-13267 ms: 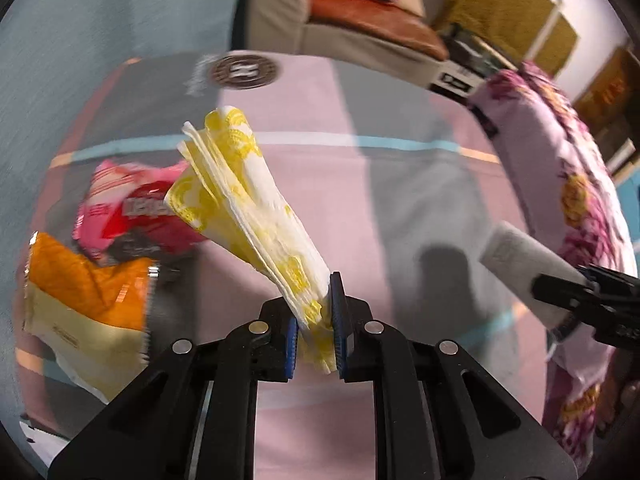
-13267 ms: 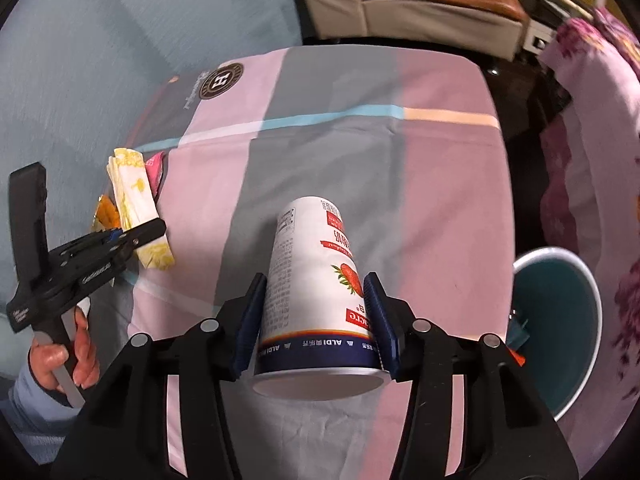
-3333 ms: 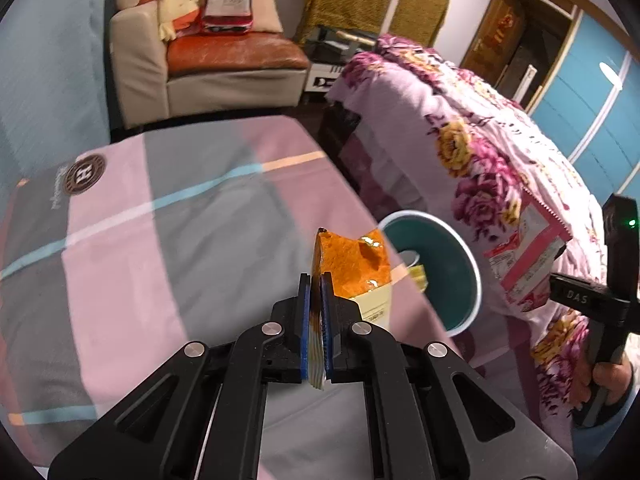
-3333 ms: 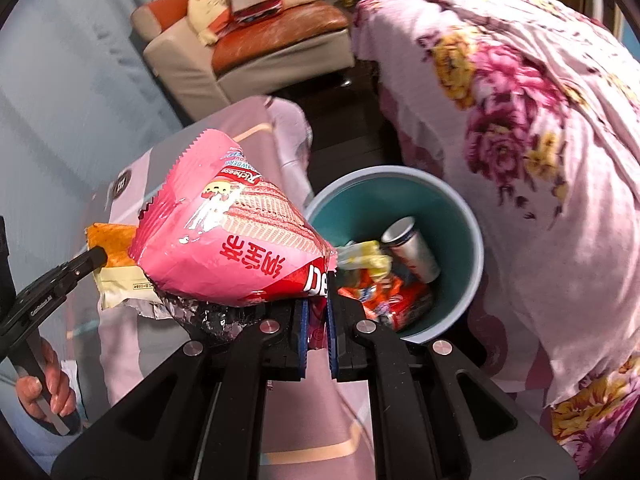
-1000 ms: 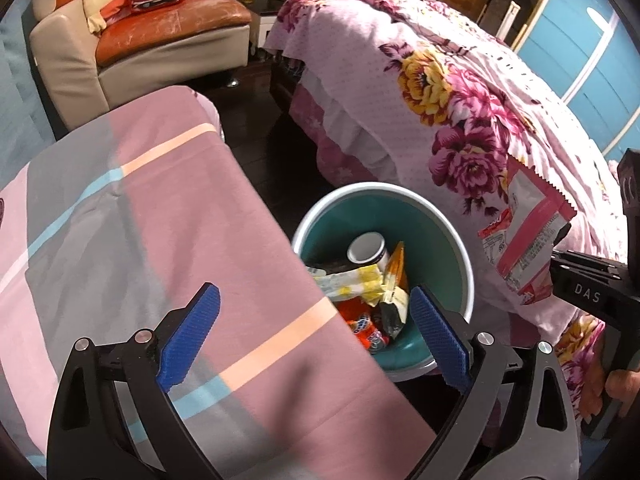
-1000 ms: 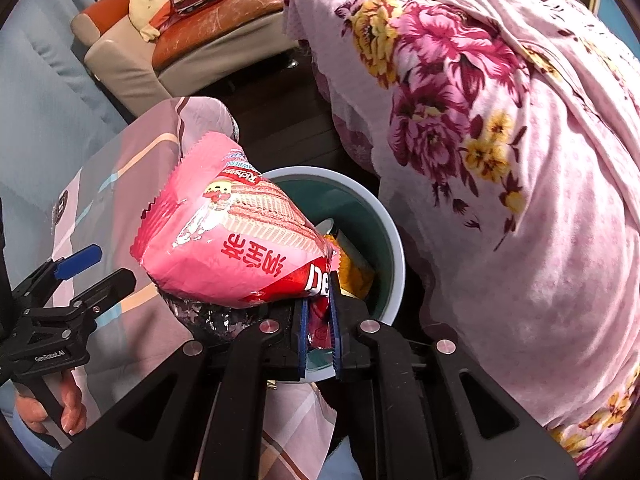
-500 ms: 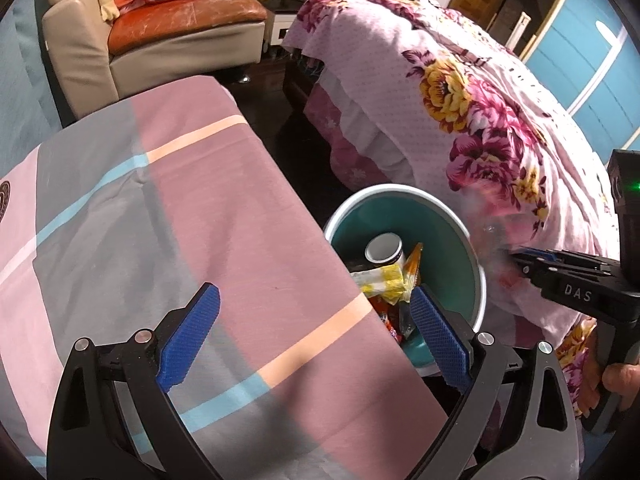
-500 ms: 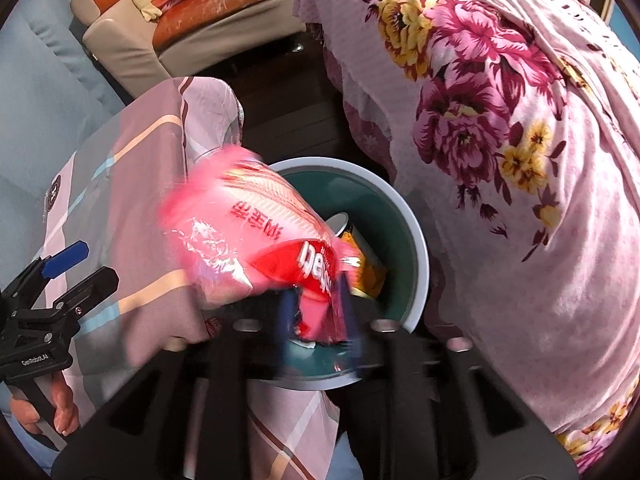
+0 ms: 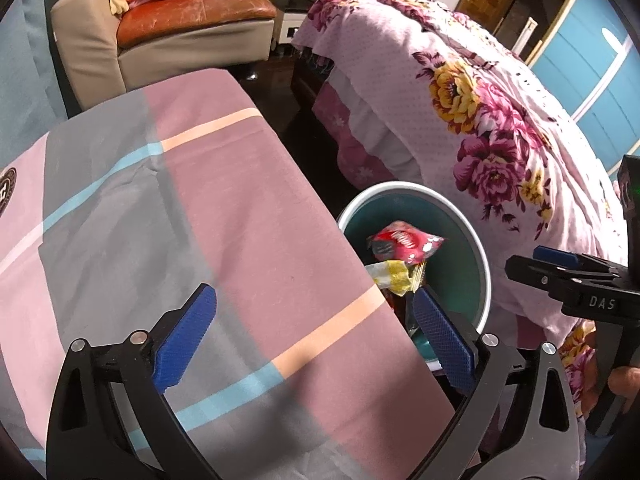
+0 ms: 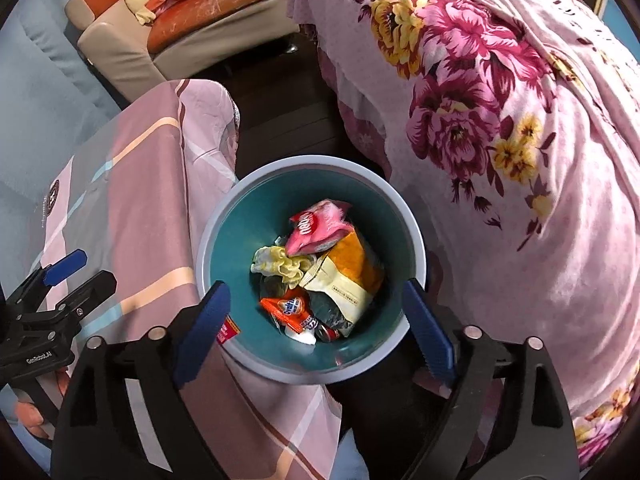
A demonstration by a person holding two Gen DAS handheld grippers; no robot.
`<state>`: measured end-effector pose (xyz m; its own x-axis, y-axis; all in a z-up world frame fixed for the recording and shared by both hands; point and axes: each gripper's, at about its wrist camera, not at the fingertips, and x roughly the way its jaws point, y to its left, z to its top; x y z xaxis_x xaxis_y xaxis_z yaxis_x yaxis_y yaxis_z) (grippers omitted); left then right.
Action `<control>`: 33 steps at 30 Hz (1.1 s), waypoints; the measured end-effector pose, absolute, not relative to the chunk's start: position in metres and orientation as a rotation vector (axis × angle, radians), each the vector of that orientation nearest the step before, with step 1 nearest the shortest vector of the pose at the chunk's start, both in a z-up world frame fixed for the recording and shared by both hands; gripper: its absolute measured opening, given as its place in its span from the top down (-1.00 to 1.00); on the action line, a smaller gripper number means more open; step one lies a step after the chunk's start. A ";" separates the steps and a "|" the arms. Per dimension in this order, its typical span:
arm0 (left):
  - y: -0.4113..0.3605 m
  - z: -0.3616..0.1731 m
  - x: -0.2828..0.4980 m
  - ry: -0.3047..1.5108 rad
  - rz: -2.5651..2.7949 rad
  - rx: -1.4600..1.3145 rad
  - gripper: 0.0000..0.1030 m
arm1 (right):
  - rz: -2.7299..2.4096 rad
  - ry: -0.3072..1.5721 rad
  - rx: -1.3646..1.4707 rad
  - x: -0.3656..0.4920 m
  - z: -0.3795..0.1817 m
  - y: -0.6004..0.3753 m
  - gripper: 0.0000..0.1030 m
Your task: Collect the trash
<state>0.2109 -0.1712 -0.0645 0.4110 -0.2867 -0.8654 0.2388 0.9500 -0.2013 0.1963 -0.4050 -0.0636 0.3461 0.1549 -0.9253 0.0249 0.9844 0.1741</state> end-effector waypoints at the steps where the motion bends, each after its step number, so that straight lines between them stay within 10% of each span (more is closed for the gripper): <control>1: -0.171 -0.063 0.209 1.095 -0.334 -0.049 -0.92 | 0.086 1.217 0.162 0.194 -0.062 -0.403 -0.65; 33: -0.144 -0.002 0.125 1.006 -0.299 -0.044 -0.92 | 0.040 1.056 -0.058 0.080 0.022 -0.353 -0.85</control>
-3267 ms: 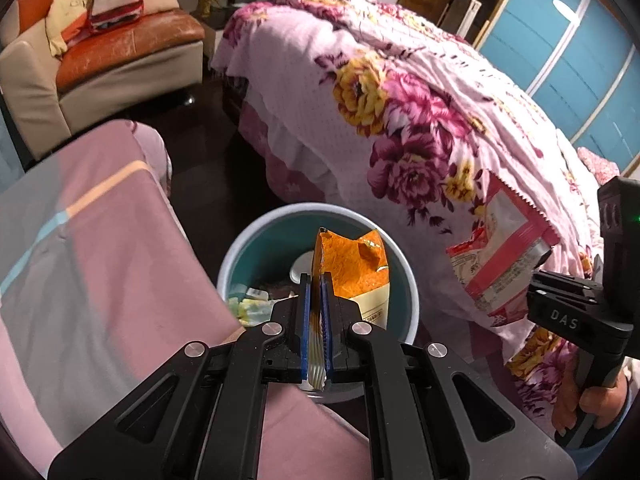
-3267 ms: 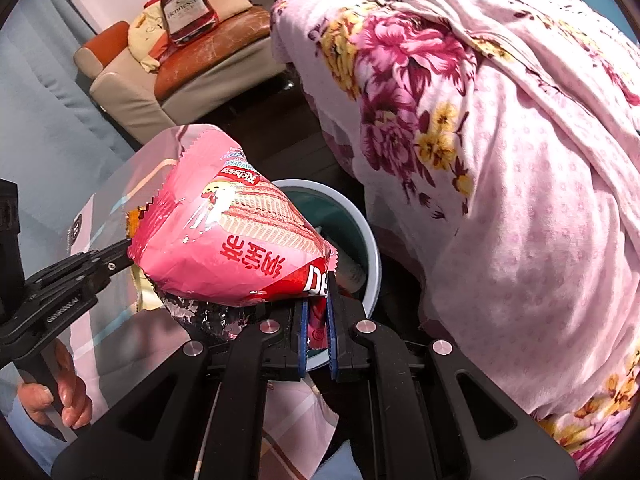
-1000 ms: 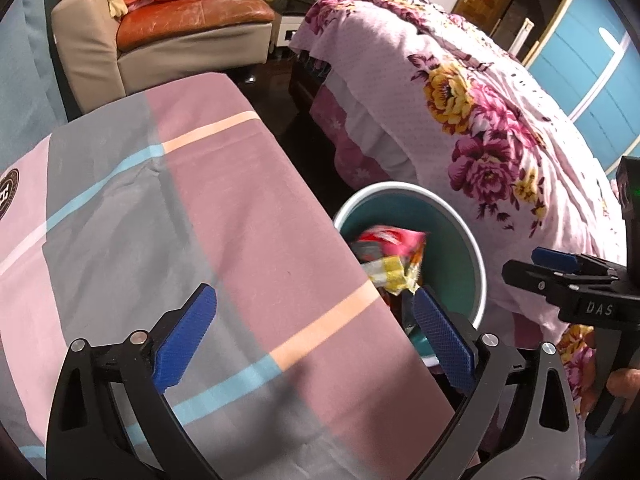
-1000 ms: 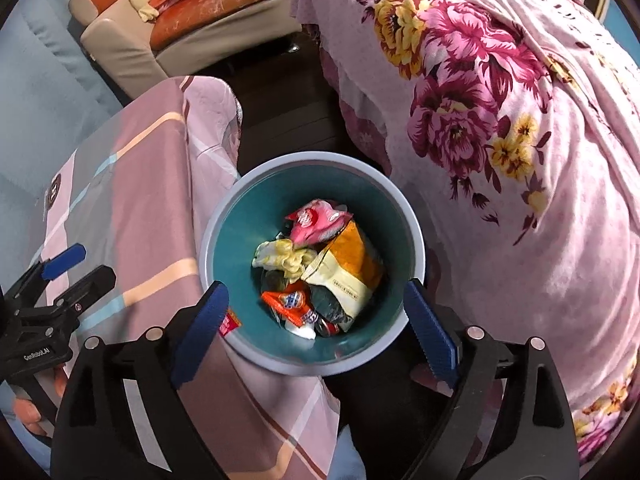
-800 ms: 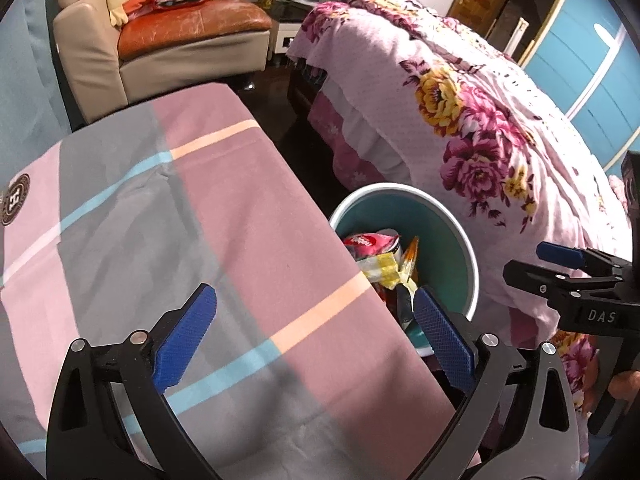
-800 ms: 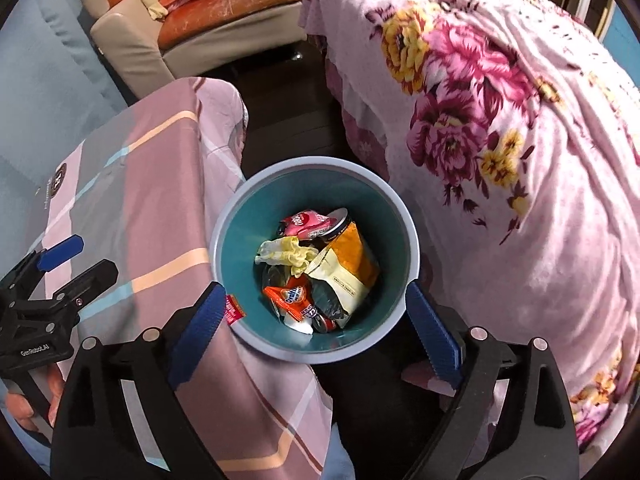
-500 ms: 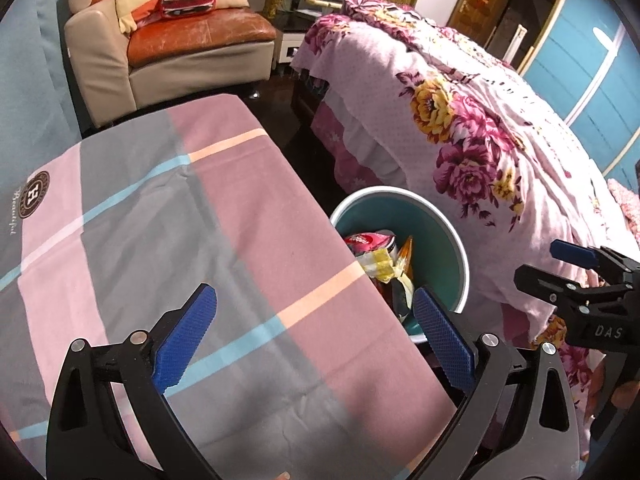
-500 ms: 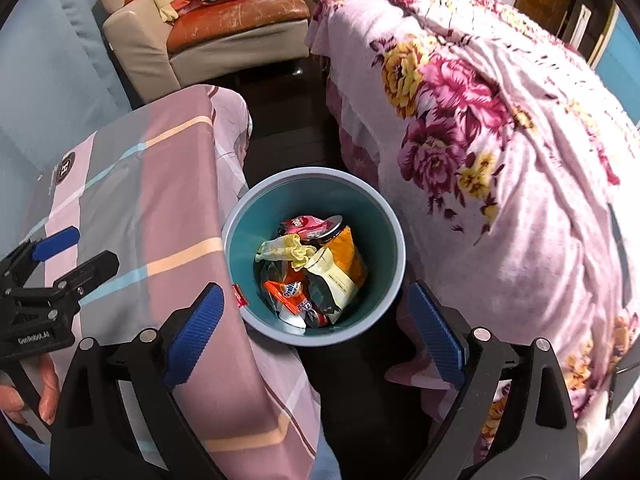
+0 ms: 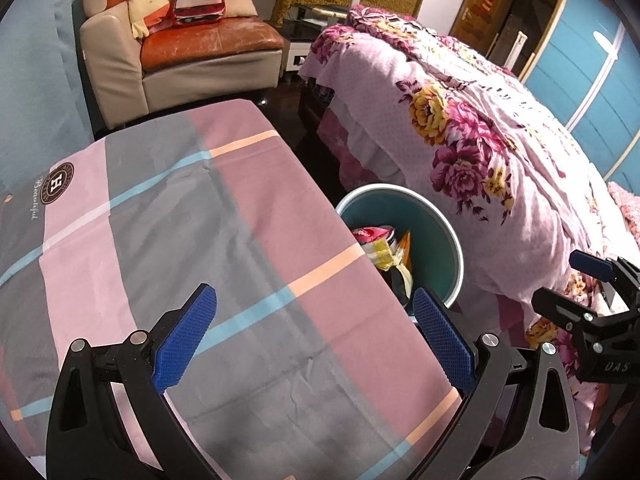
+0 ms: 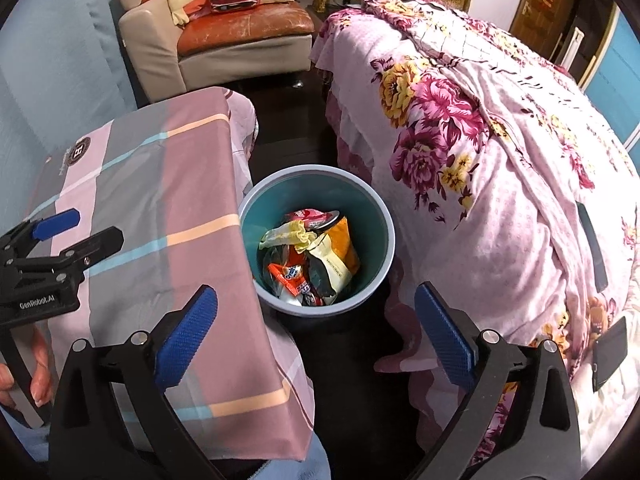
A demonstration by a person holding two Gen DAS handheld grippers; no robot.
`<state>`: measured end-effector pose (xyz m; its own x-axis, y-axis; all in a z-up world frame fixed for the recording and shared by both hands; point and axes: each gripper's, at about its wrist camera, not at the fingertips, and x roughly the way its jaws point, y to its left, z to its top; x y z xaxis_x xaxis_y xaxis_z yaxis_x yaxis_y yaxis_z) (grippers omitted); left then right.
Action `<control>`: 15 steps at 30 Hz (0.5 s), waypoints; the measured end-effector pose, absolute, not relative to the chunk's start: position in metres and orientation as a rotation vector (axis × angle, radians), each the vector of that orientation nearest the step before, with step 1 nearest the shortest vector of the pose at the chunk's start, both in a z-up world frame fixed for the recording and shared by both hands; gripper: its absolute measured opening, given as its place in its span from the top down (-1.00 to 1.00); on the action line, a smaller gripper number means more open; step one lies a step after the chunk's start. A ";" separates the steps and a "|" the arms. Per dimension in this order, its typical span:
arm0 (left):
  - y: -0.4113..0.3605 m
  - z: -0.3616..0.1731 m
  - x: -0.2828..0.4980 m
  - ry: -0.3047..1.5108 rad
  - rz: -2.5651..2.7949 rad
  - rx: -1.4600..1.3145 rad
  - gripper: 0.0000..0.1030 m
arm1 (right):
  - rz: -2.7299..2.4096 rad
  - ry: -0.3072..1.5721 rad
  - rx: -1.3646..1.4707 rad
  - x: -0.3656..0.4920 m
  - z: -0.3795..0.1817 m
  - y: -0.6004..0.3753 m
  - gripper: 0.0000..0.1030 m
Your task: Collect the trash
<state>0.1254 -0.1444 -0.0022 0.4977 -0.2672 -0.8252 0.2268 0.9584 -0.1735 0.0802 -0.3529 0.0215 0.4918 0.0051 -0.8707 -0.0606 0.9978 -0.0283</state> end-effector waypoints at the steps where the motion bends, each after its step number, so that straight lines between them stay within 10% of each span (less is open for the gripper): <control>1: -0.144 -0.002 0.123 1.004 -0.296 -0.044 -0.92 | 0.040 1.054 -0.061 0.078 0.022 -0.352 -0.85; 15: -0.137 -0.008 0.111 1.015 -0.273 -0.044 -0.92 | 0.061 1.045 -0.029 0.063 0.018 -0.346 -0.86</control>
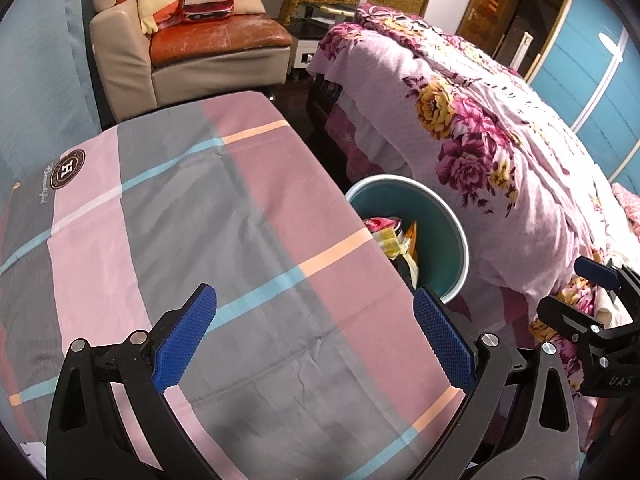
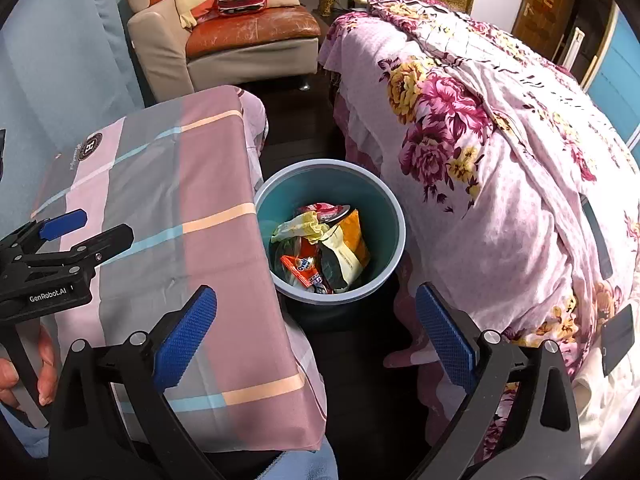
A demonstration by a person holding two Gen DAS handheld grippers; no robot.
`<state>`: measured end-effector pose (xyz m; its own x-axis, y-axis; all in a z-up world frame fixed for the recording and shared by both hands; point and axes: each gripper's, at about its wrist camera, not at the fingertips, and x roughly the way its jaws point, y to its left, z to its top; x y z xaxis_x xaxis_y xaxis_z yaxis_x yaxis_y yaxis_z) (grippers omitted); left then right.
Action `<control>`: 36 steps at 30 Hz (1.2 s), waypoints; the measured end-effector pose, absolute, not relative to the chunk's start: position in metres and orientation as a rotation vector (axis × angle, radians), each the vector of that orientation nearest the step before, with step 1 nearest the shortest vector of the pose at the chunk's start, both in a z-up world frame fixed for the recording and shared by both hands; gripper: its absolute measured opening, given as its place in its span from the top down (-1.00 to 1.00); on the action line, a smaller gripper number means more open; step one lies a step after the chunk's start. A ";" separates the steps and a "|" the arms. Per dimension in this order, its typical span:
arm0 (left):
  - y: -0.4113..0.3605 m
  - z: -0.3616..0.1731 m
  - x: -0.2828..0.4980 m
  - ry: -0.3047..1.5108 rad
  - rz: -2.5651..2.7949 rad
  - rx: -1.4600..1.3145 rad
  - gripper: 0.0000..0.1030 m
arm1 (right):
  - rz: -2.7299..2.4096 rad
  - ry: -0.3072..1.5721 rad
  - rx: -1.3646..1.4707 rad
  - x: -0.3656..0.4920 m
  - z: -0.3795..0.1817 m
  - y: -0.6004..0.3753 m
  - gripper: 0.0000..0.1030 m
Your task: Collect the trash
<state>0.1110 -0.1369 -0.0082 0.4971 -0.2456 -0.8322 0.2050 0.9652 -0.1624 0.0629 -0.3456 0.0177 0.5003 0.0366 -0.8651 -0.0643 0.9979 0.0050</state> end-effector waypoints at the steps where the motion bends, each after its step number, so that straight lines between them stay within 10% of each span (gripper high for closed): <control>1: -0.137 -0.009 0.111 1.016 -0.271 -0.044 -0.92 | 0.065 1.048 -0.025 0.063 0.016 -0.345 -0.86; 36: -0.150 -0.040 0.123 1.037 -0.239 0.031 -0.92 | 0.015 1.106 0.039 0.084 -0.027 -0.363 -0.86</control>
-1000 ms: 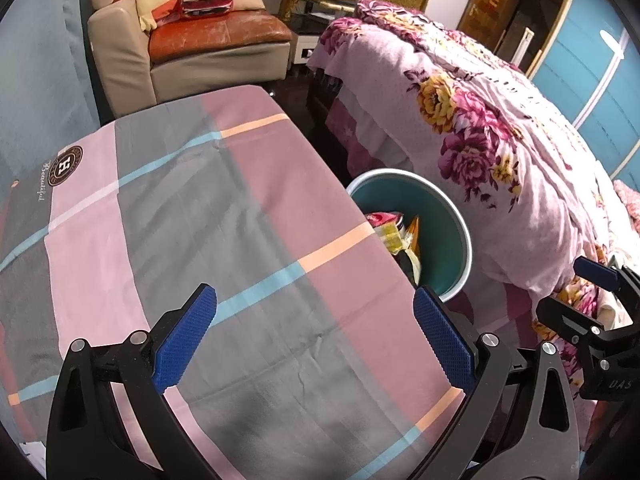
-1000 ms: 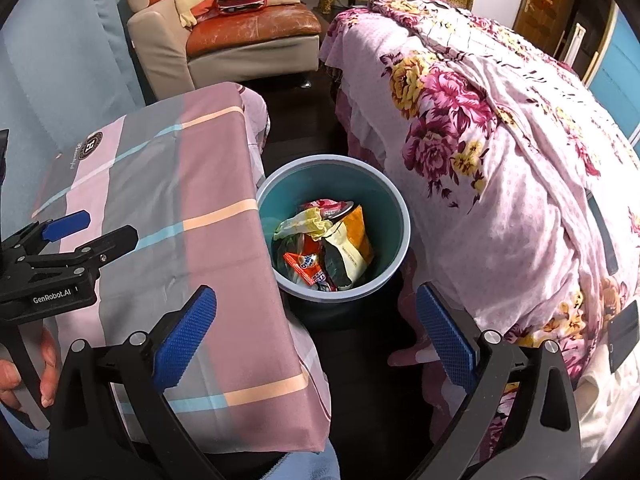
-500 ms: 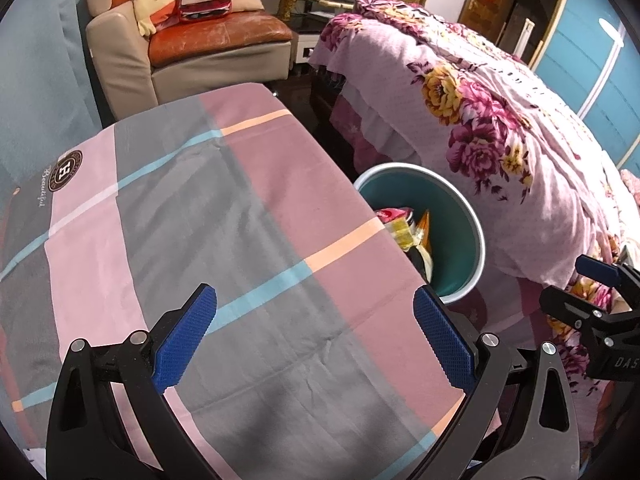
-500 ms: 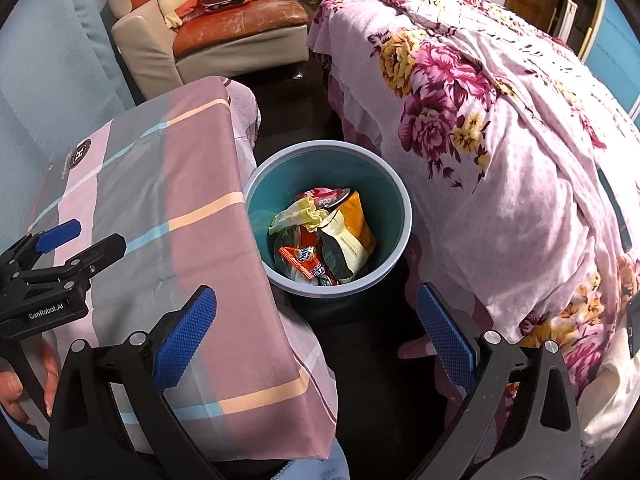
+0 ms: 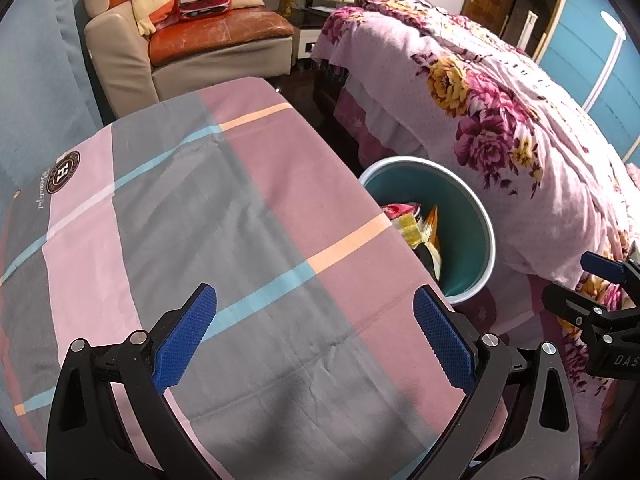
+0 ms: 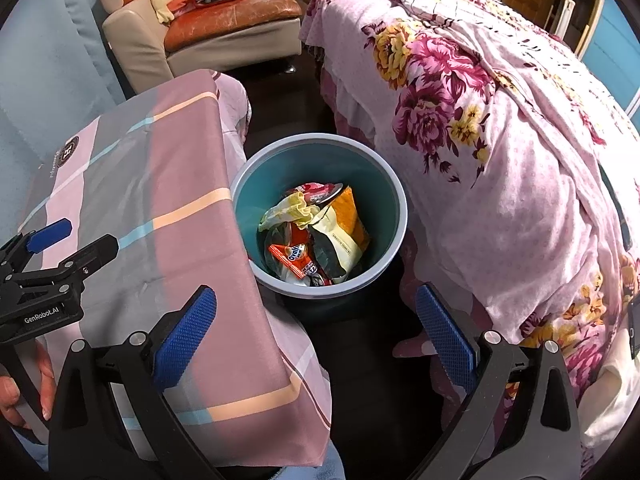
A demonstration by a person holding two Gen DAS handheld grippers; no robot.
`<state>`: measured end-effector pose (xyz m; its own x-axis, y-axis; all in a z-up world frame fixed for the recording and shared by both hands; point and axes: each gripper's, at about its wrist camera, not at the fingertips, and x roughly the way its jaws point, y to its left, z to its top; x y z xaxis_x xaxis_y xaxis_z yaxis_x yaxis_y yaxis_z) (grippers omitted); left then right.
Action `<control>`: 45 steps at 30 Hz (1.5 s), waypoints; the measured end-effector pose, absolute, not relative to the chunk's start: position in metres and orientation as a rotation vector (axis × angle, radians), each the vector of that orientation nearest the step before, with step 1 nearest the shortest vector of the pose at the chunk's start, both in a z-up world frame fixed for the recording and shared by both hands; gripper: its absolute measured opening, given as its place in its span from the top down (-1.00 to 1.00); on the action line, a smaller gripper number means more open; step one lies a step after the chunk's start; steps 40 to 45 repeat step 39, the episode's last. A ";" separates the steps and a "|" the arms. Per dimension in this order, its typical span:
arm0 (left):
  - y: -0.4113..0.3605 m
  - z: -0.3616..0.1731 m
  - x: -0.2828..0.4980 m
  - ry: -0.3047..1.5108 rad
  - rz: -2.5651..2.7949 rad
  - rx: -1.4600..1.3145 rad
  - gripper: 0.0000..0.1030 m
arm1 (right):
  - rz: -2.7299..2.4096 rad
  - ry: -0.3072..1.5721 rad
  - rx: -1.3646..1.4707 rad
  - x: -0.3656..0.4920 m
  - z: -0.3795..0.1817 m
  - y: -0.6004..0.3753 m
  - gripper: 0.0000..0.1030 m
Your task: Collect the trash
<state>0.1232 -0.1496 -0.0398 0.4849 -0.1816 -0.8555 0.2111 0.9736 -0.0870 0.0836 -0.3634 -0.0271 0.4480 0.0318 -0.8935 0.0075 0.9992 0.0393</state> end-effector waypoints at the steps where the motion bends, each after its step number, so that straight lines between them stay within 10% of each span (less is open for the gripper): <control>1: -0.149 -0.041 0.124 1.039 -0.239 0.031 -0.92 | 0.014 1.108 0.039 0.084 -0.028 -0.363 -0.86; 45: -0.138 -0.080 0.153 1.126 -0.212 0.019 -0.92 | -0.026 1.172 0.035 0.112 -0.056 -0.361 -0.86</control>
